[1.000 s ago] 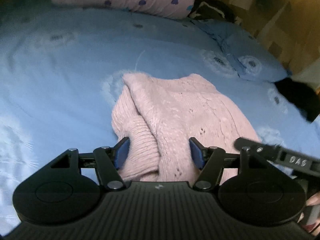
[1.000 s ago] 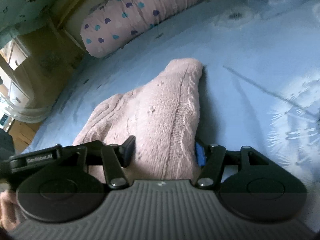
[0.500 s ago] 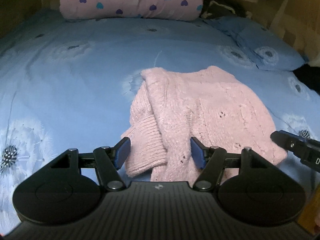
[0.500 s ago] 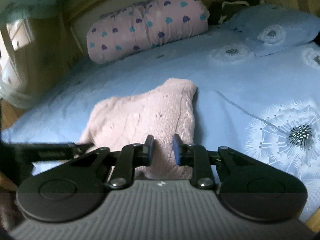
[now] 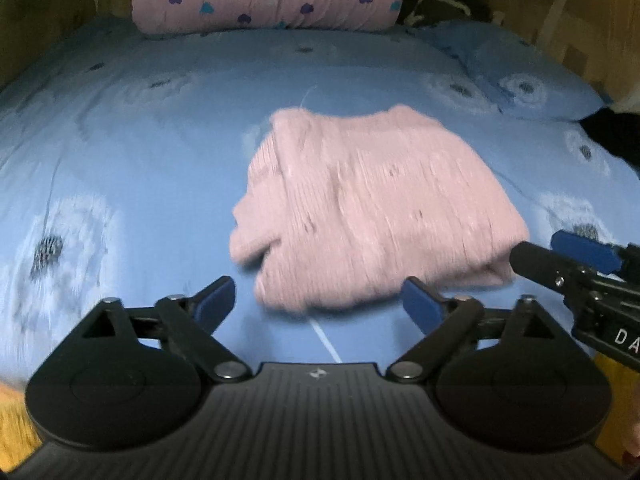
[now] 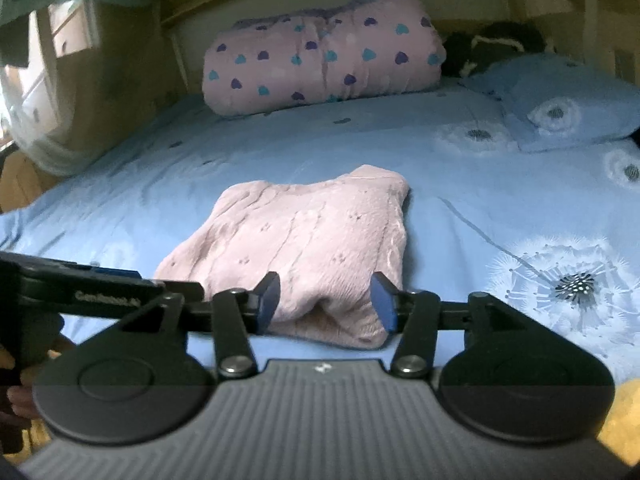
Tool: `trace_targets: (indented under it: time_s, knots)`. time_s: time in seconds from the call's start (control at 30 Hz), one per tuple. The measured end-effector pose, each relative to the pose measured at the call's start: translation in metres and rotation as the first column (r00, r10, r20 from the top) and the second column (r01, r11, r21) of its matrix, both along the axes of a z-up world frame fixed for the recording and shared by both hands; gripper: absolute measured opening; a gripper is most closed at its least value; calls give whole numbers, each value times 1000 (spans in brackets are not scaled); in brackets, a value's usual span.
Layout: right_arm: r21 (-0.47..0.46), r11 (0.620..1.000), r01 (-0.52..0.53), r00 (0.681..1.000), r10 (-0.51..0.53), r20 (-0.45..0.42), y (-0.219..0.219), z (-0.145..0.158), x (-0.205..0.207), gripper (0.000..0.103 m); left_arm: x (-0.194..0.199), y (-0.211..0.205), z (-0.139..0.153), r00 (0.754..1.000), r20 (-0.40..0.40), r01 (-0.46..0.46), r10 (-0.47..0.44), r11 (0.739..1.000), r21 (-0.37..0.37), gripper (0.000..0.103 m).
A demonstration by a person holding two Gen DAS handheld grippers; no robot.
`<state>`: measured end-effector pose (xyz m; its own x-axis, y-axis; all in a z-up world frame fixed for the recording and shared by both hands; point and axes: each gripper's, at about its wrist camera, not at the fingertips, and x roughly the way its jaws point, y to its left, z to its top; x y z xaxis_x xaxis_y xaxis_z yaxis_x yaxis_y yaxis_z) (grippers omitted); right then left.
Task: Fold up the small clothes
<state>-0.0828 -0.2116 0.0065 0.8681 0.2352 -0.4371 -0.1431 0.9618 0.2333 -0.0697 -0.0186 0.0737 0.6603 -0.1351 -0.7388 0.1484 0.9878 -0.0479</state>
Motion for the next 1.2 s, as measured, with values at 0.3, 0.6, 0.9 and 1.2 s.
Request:
trace_targets:
  time_s: [0.3,0.6,0.9,1.2]
  knots:
    - [-75,997,27,999,-28,-16,10,-10,-22,72,-17,-11,-17,999,-9,-51,51,998,47,99]
    - [-110,993,49,996,-57,-71,17,-31,-12,72,-6,-17,-36,998,-28,-54,57,992,115,99]
    - [-98,994,57,993,-66,-98,16,-53,-7,72,-4,-18,-44,997,-7,-81,82,990,115,103]
    - [-79,995,61,993,-69,-95,13,-54,-7,72,-4,-19,-46,996,-1,-84,84,990,114,103]
